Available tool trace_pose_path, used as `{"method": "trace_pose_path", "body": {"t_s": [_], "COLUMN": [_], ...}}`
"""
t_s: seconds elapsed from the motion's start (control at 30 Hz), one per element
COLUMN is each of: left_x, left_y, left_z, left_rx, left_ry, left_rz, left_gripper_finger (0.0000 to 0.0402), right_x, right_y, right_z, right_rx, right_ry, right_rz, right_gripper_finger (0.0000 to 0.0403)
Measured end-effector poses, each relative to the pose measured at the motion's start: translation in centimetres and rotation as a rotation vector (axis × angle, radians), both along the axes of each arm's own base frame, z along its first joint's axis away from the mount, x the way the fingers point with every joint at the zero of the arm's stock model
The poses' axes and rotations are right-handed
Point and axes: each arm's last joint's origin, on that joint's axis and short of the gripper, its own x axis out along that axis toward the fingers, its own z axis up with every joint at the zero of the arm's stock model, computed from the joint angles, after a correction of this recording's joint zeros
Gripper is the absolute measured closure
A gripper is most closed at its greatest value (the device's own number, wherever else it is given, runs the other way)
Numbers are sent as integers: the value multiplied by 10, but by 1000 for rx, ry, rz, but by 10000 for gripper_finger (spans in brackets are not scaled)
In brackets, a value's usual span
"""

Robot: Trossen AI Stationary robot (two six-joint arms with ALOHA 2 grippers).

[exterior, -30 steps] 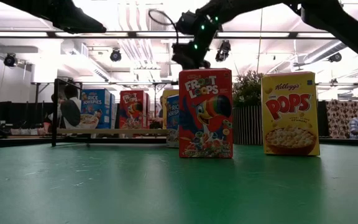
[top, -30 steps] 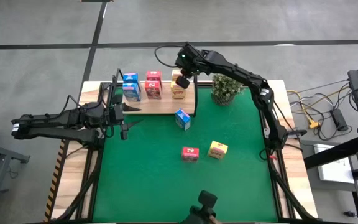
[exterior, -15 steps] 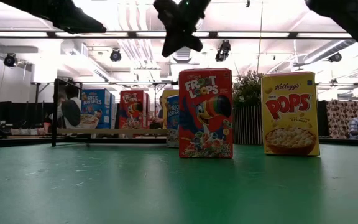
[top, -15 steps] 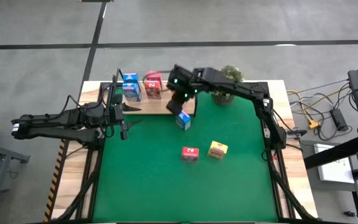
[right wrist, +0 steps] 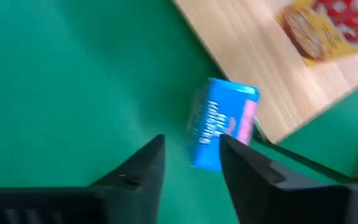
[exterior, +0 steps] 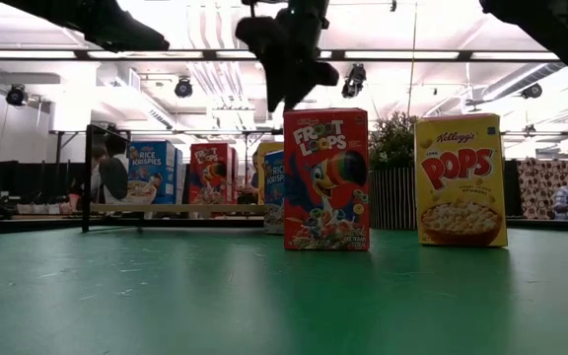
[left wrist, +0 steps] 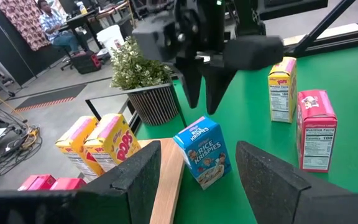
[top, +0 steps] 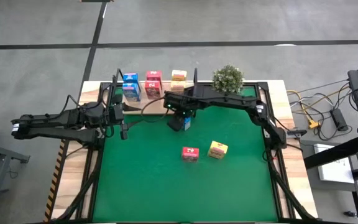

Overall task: Stack cereal on shelf
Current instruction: Put the blue cereal box aligned with the other blue cereal boxes on the shelf

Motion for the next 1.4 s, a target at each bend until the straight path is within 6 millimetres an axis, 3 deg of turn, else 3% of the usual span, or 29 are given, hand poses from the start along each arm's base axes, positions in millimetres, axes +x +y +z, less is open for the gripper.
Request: {"method": "trace_pose_path", "body": {"t_s": [0.23,0.4,0.8,1.07,1.4], "left_x": [0,0,0,0,0], "left_y": [0,0,0,0,0], "left_z": [0,0,0,0,0], "left_rx": [0,0,0,-1,-1], "left_ry": [1,1,2,3,3], "left_rz": [-1,-1,-1,-1,-3], "left_gripper_finger": [209,209,209,209,209], "right_x": [6,10,10,11,12], "right_y": [-2,-3,-9,-12,-12], "right_z": [-23,-33,-39,-57,-60], "right_rx": [8,-20,-131,-130,-132], "right_ry": [63,92,131,162,156], "right_rz": [-53,-62,-67,-64,-59], "right_gripper_finger": [160,128,139,141,146]}}
